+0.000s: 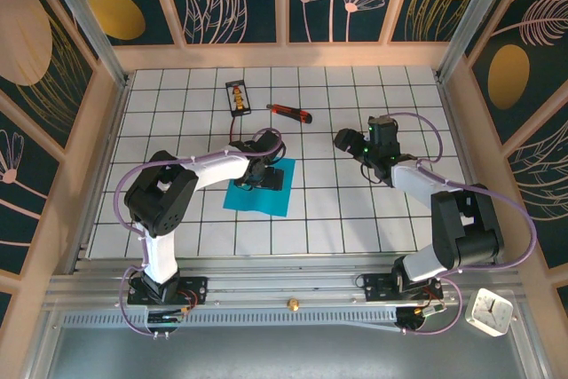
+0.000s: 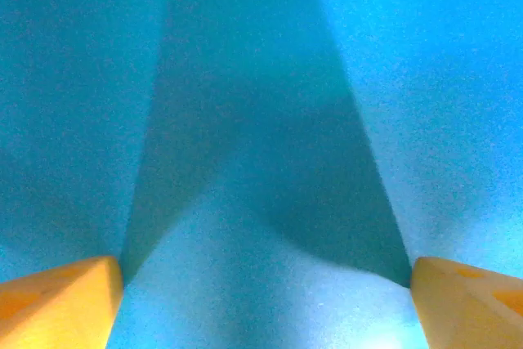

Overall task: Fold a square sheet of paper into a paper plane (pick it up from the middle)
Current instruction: First fold in half a square sheet of paper at the center of the table.

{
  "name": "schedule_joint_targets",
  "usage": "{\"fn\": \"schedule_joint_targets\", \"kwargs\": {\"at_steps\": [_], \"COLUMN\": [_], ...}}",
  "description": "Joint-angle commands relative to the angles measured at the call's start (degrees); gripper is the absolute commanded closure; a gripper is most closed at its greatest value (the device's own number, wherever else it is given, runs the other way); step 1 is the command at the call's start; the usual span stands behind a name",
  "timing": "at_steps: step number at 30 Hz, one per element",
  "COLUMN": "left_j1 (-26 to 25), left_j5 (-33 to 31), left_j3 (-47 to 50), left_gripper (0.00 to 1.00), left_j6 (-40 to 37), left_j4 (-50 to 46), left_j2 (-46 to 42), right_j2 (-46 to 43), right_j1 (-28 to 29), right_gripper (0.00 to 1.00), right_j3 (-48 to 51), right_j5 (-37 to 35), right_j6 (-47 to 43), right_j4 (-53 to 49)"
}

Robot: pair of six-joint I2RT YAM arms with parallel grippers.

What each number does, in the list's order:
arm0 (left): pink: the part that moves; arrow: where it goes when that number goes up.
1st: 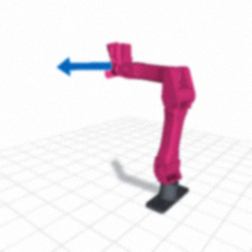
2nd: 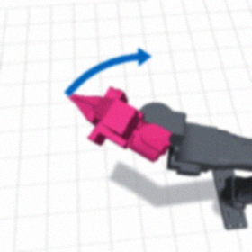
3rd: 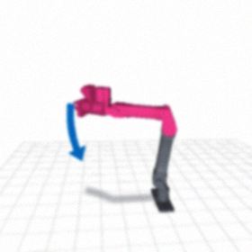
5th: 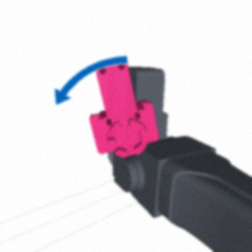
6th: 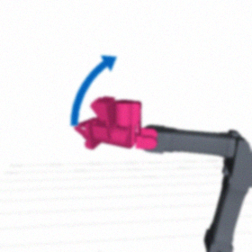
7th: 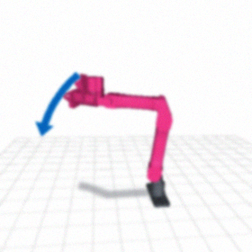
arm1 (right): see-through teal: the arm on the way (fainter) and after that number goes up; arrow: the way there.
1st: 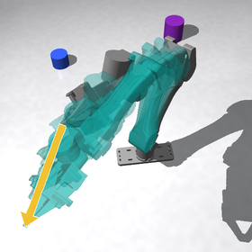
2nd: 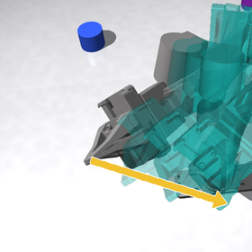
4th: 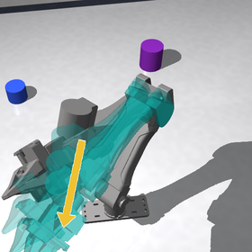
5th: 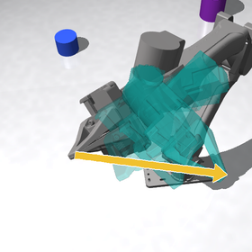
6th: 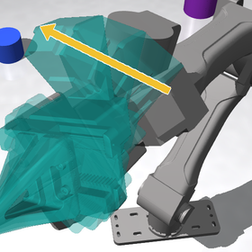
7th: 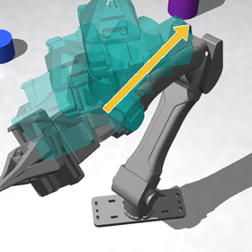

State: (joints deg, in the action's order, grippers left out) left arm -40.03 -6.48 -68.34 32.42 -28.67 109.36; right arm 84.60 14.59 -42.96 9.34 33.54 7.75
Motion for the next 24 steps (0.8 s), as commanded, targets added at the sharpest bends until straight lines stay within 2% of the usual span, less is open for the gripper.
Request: {"fn": "schedule_joint_targets", "kwargs": {"at_steps": [1, 5, 8, 11, 13, 15, 17, 21, 24], "left_j1": [-0.04, -0.02, 0.03, 0.02, 0.01, 0.03, 0.08, 0.58, 1.34], "left_j5": [5.09, 8.15, 14.51, 27.09, 35.61, 39.95, 41.45, 42.45, 42.37], "left_j3": [2.37, 3.75, 5.66, 10.06, 14.5, 16.55, 18.19, 21.09, 23.79], "left_gripper": [0.16, 0.34, 0.48, 0.65, 0.73, 0.75, 0.74, 0.72, 0.7], "left_j6": [0.57, 2.13, 4.53, 11.61, 18.75, 22.54, 24.12, 26.74, 28.92], "left_j4": [0.19, 3.56, 10.32, 26.77, 41.99, 51.17, 56.53, 61.84, 66.44], "left_j2": [0.68, -1.66, -6.46, -14.33, -17.75, -19.12, -19.4, -14.97, -11.75], "right_j2": [0.43, -0.02, -0.48, -1.62, -3.31, -5.63, -7.92, -10.68, -11.85], "right_j1": [-0.28, -0.33, -0.53, -2.28, -4.83, -7.65, -9.51, -8.99, -6.51], "right_gripper": [0.2, 0.2, 0.2, 0.2, 0.2, 0.2, 0.21, 0.22, 0.24], "right_j3": [1.03, 1.04, 0.49, -1.16, -2.1, -2.16, -2.54, -2.27, -0.11], "right_j5": [0.24, -0.03, -0.03, 2.49, 7.08, 12.23, 16.44, 21.82, 24.12], "right_j6": [0.65, 0.56, -0.14, -2.13, -3.23, -4.17, -6.12, -8.01, -8.92], "right_j4": [1.09, 0.68, -0.43, -2.99, -4.96, -6.14, -8.2, -8.97, -7.86]}}
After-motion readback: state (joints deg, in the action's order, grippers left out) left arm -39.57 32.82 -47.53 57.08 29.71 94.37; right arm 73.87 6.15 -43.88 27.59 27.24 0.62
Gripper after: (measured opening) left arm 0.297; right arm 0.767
